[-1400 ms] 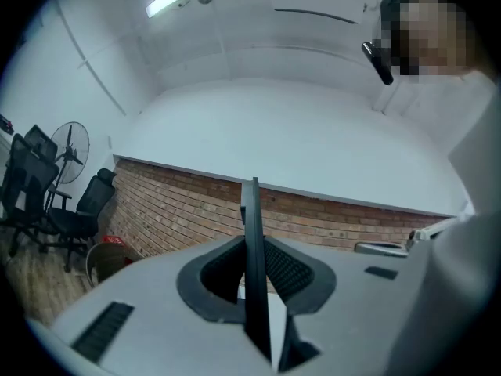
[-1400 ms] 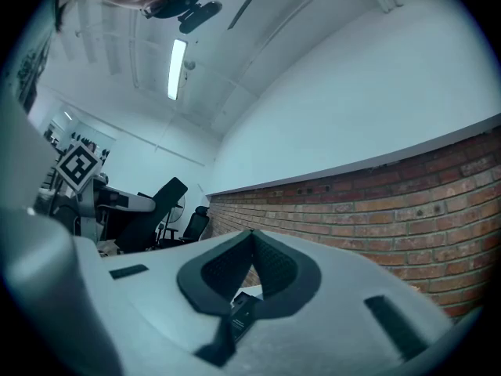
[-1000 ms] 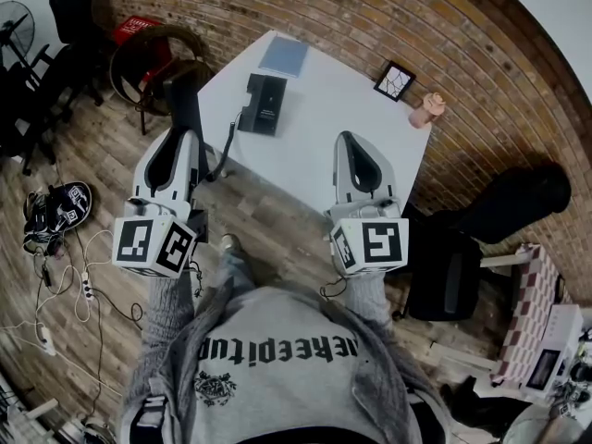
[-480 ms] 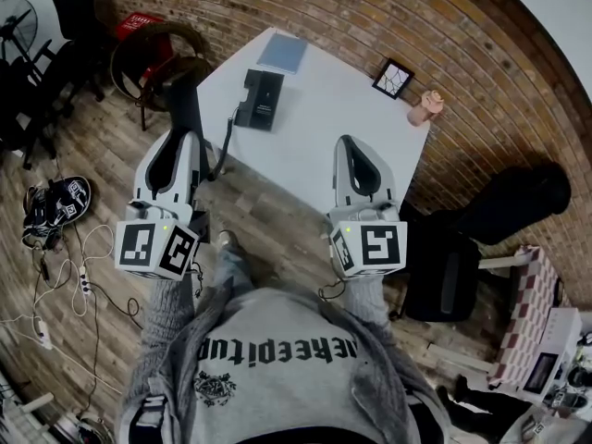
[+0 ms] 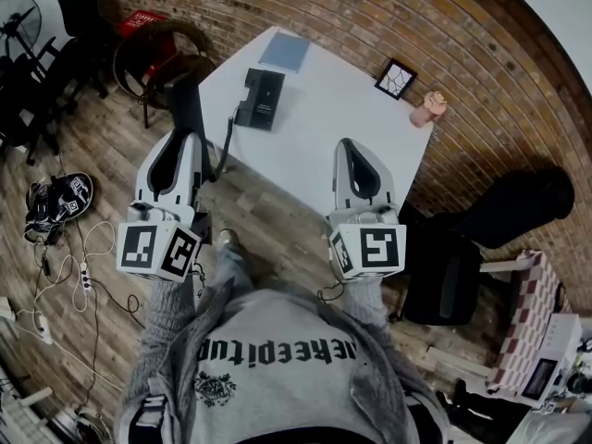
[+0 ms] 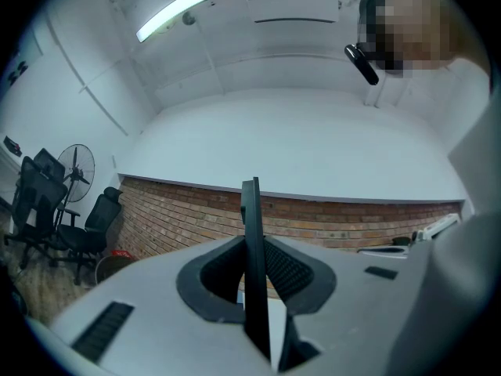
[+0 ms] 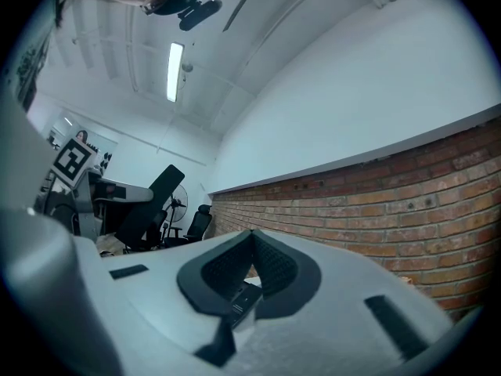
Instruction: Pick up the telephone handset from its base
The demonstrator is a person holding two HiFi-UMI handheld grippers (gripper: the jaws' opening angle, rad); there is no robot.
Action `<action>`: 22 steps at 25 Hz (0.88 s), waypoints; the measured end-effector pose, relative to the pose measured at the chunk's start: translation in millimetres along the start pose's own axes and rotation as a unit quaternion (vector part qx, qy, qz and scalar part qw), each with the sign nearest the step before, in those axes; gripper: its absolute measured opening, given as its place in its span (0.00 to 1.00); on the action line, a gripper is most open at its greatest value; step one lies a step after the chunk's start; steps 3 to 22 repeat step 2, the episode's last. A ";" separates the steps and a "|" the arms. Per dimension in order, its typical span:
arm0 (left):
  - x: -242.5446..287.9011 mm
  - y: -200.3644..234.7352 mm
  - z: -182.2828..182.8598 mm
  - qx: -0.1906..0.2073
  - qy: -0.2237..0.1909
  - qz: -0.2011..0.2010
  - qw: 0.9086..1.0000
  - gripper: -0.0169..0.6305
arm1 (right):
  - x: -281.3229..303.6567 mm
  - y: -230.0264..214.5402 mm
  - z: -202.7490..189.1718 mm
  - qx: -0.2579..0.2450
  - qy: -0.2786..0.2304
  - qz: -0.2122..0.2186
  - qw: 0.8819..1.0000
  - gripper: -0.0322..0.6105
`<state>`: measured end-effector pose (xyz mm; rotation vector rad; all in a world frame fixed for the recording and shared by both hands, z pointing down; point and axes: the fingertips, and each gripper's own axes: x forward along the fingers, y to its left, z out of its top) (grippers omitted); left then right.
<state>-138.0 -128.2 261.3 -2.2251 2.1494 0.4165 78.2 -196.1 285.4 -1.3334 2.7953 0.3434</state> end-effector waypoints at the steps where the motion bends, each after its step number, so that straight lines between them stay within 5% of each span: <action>1: 0.5 -0.4 -0.8 0.000 0.000 0.000 1.000 0.14 | 0.2 -0.5 -1.0 0.000 0.000 0.000 1.000 0.05; 22: 1.0 -0.9 -1.5 0.000 0.000 0.000 1.000 0.14 | 0.4 -0.9 -2.0 0.001 0.000 0.001 1.000 0.05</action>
